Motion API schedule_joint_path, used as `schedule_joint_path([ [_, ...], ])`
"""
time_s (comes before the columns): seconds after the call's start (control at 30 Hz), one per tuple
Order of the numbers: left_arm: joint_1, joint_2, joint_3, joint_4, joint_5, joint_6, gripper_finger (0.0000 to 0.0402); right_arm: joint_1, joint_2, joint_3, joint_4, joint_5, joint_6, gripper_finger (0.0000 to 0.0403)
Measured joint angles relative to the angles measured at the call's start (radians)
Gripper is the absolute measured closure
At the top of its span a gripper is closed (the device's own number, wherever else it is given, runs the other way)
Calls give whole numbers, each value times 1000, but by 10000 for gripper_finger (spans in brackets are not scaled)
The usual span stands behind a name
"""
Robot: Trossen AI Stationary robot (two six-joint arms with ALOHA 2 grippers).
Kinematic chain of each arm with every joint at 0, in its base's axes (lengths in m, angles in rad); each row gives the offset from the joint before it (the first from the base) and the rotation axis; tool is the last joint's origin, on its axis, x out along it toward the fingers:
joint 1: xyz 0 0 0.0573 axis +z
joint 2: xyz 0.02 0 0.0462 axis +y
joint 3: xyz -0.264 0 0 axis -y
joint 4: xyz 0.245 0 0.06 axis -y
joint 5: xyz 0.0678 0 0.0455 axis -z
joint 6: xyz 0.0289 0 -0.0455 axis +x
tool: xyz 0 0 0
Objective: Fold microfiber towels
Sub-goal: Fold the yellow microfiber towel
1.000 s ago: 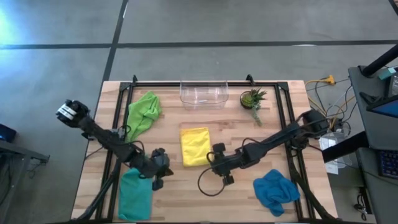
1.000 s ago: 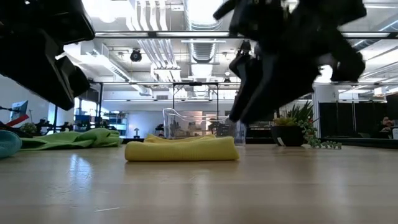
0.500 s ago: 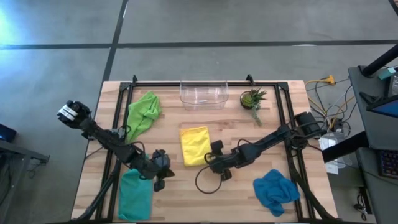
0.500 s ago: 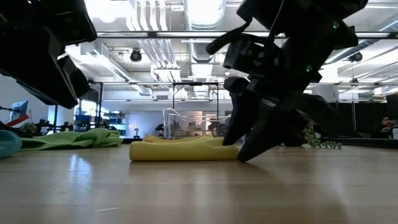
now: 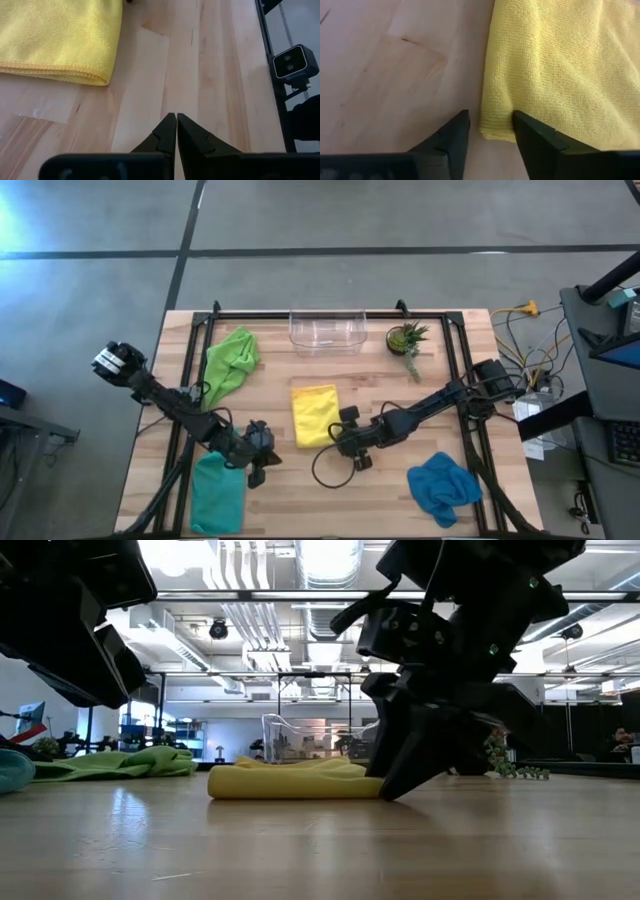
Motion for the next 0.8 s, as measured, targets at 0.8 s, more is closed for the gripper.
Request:
schedule_joint_path([
  [0.8, 37, 43, 2, 105, -24, 340, 302, -11, -4, -7, -12, -68, 110, 380],
])
